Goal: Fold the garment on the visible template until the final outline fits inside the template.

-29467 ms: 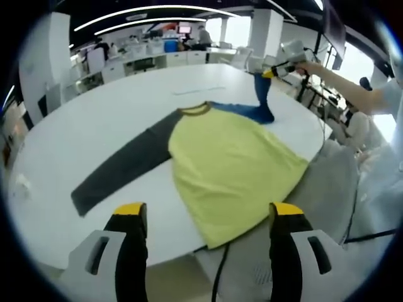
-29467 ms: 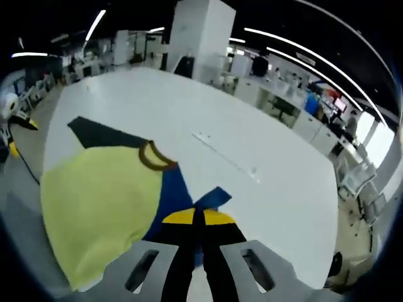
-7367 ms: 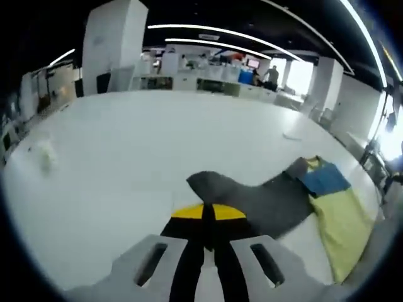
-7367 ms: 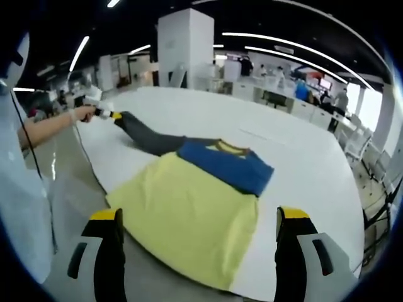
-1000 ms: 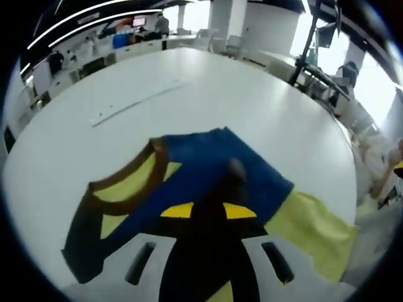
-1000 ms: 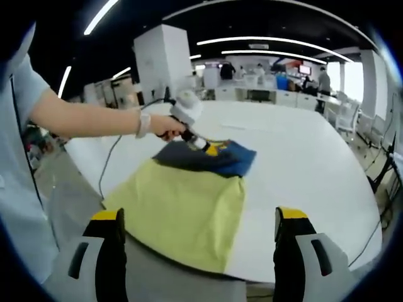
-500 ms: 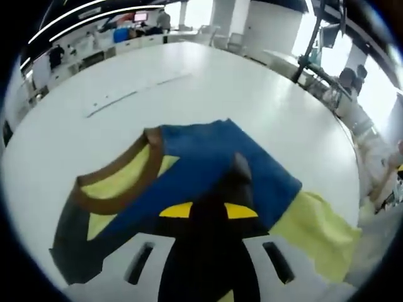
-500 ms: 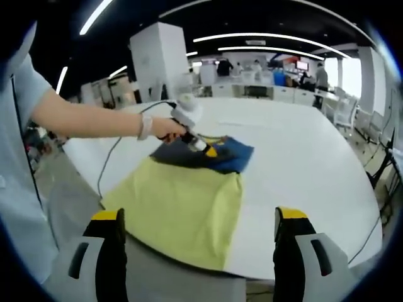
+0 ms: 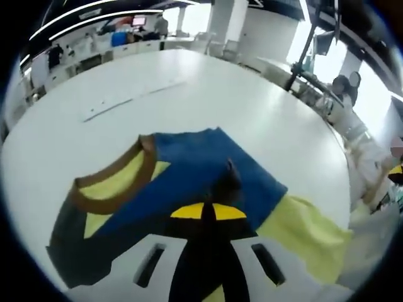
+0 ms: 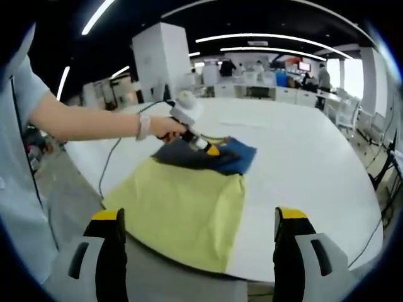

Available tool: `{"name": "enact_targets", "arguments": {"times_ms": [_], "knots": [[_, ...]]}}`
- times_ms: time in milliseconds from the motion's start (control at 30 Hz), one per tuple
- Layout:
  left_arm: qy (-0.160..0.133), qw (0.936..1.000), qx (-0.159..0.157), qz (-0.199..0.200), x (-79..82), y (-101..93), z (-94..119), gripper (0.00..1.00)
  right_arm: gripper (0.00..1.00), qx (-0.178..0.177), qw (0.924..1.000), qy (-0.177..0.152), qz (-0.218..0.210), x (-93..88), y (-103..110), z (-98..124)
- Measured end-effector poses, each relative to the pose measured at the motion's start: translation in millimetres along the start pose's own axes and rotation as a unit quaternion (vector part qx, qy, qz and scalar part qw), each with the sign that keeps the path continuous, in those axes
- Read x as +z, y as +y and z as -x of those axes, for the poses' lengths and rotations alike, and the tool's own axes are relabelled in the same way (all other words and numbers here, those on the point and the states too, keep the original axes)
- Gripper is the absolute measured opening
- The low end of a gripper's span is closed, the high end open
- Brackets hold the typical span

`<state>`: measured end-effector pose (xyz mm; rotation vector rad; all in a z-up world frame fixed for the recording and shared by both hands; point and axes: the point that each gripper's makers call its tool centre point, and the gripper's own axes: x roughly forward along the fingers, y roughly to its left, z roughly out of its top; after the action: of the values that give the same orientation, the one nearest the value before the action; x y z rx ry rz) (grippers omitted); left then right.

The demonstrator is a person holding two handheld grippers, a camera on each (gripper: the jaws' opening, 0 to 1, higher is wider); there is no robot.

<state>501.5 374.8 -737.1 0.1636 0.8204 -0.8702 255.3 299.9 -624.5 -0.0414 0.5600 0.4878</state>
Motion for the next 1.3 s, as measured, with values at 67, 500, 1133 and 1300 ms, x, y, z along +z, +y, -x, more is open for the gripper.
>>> {"name": "enact_targets", "arguments": {"times_ms": [67, 500, 1133, 1300], "knots": [[-0.003, 1.0000, -0.007, -0.004, -1.0, -8.3, 3, 0.00, 0.97, -0.001, 1.0000, -0.001, 0.000, 0.3, 0, 0], [-0.021, 0.9982, -0.051, -0.024, 2.4, -53.4, 10, 0.00, 0.97, 0.007, 0.9999, -0.004, 0.007, 1.6, 5, -1], [0.011, 0.9954, -0.079, -0.054, -15.6, -81.4, -12, 0.03, 0.97, 0.002, 1.0000, -0.003, 0.003, -3.6, 4, 4], [0.010, 0.9948, -0.085, -0.056, -15.5, -86.0, -9, 0.06, 0.97, 0.002, 1.0000, -0.002, 0.004, -4.0, 4, 4]]}}
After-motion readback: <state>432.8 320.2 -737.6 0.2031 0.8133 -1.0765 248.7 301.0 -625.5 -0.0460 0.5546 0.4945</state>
